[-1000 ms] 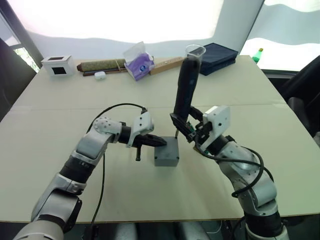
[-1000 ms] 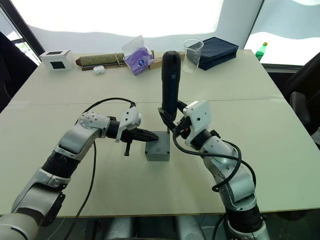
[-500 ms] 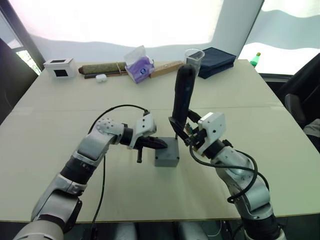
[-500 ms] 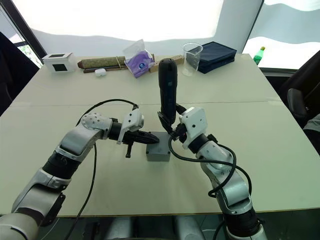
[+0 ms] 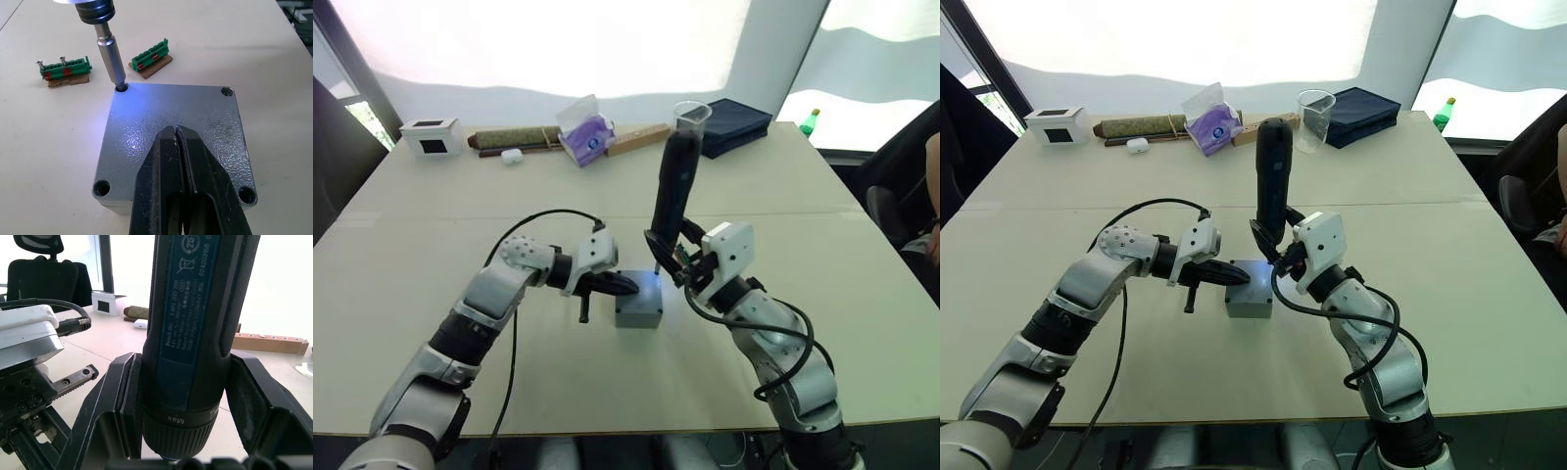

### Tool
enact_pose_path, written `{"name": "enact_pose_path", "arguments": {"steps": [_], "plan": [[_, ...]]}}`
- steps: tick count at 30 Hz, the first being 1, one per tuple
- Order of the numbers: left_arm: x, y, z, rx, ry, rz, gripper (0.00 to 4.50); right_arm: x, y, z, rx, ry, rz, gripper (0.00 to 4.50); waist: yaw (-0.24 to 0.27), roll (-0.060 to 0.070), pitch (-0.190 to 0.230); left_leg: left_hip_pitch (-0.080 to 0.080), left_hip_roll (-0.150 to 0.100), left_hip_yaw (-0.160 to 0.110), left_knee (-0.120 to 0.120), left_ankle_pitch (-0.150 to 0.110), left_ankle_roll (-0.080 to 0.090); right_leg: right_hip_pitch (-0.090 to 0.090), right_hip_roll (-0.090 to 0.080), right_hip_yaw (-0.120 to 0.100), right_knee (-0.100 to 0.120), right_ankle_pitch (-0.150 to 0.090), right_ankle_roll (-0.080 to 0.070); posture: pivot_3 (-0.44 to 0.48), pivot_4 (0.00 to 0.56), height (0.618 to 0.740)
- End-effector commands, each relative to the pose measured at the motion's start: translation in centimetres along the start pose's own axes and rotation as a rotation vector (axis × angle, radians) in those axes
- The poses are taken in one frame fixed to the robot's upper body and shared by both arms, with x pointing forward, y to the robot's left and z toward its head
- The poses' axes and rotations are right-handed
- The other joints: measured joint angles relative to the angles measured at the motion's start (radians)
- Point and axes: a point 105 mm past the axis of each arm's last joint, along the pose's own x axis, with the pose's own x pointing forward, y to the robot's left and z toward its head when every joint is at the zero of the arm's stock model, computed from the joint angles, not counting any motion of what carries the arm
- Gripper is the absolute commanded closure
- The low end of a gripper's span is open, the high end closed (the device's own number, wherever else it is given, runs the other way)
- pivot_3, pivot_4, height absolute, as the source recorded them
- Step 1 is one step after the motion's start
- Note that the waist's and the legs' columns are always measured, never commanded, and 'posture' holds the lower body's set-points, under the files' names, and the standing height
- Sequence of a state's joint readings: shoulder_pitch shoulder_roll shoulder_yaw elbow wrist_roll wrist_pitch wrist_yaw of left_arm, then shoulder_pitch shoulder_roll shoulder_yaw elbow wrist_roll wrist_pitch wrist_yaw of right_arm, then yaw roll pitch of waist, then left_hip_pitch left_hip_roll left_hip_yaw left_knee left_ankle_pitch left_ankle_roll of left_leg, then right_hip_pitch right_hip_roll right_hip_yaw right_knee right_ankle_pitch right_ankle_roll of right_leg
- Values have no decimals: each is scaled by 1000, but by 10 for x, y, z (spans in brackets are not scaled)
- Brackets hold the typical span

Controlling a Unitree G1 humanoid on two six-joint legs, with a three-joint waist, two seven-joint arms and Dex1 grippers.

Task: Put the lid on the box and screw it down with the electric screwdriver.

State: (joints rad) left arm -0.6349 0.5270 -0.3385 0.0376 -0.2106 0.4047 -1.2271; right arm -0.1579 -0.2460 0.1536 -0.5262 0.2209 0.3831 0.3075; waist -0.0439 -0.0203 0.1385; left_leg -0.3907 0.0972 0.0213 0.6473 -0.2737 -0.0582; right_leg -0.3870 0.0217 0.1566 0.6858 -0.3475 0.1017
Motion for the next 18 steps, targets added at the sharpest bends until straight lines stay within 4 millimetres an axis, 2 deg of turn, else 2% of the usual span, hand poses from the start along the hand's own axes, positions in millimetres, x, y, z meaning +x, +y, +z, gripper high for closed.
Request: {"name": "enact_pose_path", "arguments": {"steps": [1, 15, 17, 18], "plan": [[2, -3, -13, -24, 51, -13, 4500, -6, 2, -42, 66, 171, 0, 2397, 0, 0, 0, 0, 0, 0, 0, 0, 0, 0, 0, 0, 0, 0, 0, 0, 150, 740], [0, -3, -15, -27, 54, -9, 4500, -6, 2, -38, 42, 163, 11, 2397, 0, 0, 0, 0, 0, 0, 0, 0, 0, 0, 0, 0, 0, 0, 0, 0, 150, 740], [0, -3, -15, -28, 53, -7, 4500, -5, 1, -29, 21, 135, 18, 2397, 0, 0, 0, 0, 0, 0, 0, 0, 0, 0, 0, 0, -1, 0, 0, 0, 150, 740], [0, -2, -15, -29, 52, -7, 4500, -2, -3, -17, 10, 96, 10, 2397, 0, 0, 0, 0, 0, 0, 0, 0, 0, 0, 0, 0, -1, 0, 0, 0, 150, 740]]}}
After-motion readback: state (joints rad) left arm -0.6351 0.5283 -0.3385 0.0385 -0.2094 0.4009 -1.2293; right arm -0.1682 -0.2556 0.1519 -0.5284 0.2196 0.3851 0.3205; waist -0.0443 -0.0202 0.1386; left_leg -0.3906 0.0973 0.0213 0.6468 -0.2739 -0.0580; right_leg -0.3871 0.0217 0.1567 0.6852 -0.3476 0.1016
